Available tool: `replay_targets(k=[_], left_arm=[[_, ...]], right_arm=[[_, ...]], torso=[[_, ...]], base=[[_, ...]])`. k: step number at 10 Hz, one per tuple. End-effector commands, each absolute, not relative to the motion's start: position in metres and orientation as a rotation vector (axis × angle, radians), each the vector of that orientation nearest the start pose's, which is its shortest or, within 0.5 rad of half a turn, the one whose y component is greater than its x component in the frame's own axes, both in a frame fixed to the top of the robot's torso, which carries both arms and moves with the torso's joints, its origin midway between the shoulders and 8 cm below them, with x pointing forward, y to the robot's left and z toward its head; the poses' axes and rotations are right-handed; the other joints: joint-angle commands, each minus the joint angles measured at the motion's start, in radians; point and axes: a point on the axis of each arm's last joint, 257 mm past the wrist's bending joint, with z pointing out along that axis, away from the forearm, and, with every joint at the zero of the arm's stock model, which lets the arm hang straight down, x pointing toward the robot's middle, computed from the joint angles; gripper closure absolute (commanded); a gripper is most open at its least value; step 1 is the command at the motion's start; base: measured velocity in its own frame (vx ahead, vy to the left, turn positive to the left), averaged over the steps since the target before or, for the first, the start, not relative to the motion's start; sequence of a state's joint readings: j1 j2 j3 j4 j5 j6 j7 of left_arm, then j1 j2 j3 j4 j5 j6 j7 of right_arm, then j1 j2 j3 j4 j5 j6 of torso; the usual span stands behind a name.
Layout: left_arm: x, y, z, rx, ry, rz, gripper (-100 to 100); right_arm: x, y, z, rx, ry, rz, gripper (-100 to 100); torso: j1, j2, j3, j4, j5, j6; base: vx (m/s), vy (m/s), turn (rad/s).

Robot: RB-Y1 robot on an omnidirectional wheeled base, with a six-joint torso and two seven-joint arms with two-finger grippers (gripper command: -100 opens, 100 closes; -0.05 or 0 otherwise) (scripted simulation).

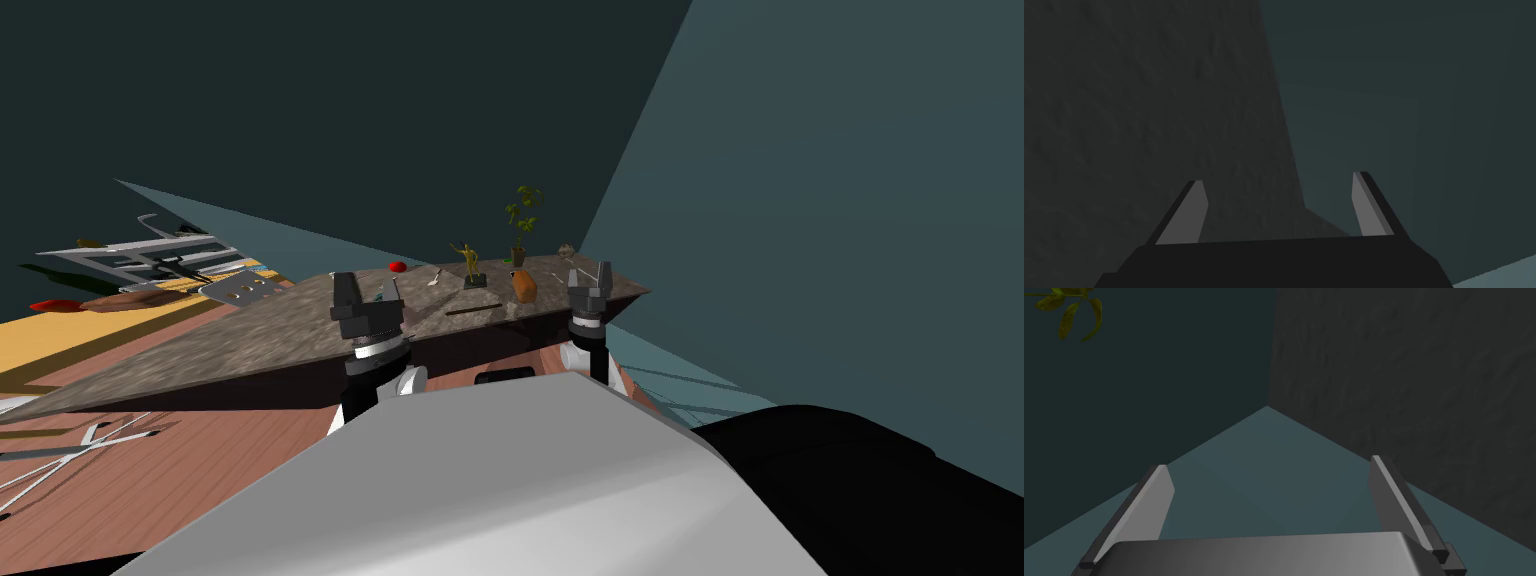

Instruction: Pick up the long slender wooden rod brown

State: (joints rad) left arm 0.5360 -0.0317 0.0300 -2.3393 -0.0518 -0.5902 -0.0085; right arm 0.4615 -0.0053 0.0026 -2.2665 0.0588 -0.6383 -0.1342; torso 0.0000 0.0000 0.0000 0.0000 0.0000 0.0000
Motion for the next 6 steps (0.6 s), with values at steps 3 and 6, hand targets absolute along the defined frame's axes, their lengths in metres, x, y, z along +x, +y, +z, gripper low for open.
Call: replay_targets(k=[3, 6], left_arm=[[0.337, 0.271, 0.043, -0.538, 0.643, -1.269, -100], [0.361, 0.264, 0.032, -0.558, 0.714, -1.286, -100]], right_arm=[[0.325, -0.26, 0.054, 0.53, 0.516, 1.447, 0], [0.325, -0.26, 0.054, 0.53, 0.516, 1.447, 0]], torso=[[0.0, 0.002, 0.001, 0.0, 0.0, 0.0], [0.0, 0.003, 0.002, 0.001, 0.0, 0.0]], base=[[-0.035, -0.002, -0.01], [-0.049, -0.003, -0.011]])
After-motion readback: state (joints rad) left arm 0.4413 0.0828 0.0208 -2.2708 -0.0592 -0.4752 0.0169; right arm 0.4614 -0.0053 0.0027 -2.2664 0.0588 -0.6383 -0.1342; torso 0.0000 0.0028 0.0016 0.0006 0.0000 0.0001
